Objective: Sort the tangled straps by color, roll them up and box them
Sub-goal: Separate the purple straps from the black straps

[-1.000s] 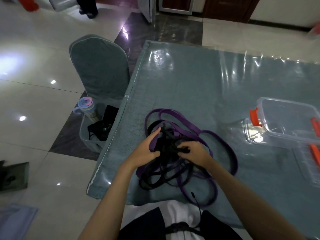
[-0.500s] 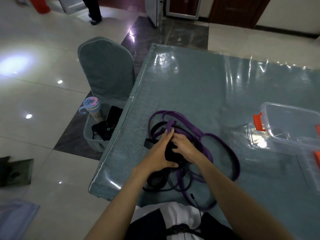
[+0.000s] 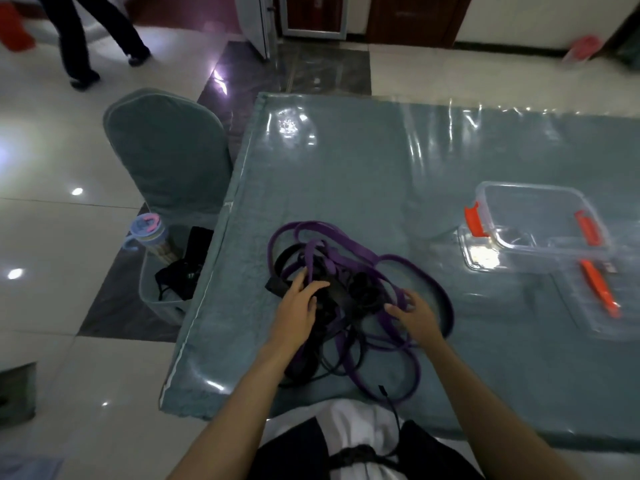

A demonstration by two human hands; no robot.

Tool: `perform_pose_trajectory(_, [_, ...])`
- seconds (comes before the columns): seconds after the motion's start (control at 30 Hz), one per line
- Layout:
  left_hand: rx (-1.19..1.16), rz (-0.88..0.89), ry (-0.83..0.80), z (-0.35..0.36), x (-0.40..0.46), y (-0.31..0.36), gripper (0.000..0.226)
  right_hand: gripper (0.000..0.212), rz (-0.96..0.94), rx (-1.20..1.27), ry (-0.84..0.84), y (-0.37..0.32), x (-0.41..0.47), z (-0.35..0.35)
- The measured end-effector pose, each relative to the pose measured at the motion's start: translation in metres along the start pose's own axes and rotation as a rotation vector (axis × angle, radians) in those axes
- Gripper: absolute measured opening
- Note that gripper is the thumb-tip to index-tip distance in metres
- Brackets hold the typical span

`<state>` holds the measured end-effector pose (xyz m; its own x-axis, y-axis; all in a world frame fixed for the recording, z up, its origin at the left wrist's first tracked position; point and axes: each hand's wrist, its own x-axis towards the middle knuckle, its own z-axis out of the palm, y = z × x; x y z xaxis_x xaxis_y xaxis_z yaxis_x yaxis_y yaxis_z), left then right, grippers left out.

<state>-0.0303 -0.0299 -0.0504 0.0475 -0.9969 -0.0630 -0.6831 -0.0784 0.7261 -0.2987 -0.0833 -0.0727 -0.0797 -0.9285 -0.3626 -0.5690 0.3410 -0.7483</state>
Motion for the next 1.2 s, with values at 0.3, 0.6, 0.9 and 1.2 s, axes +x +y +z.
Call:
perform_pose_trajectory(0.3, [0.108, -0.099, -0.175, 0.007, -0.007, 0.012, 0.073, 0.010, -0.072, 0.144, 0.103, 0.004, -0.015, -0.001])
perform_pose_trajectory(0.6, [0.194, -0.034, -0.229, 0.007, -0.019, -0.001, 0.106, 0.015, -0.110, 0.073, 0.065, 0.006, -0.012, -0.019])
perform_pose_trajectory(0.9, [0.127, 0.068, 0.032, -0.013, -0.017, 0.011, 0.077, 0.027, -0.380, 0.169, 0.169, -0.034, -0.015, -0.063])
perform_pose_trajectory(1.2, [-0.854, -0.476, 0.094, -0.016, -0.005, 0.048, 0.082, 0.034, -0.924, -0.300, 0.373, -0.047, -0.026, -0.050])
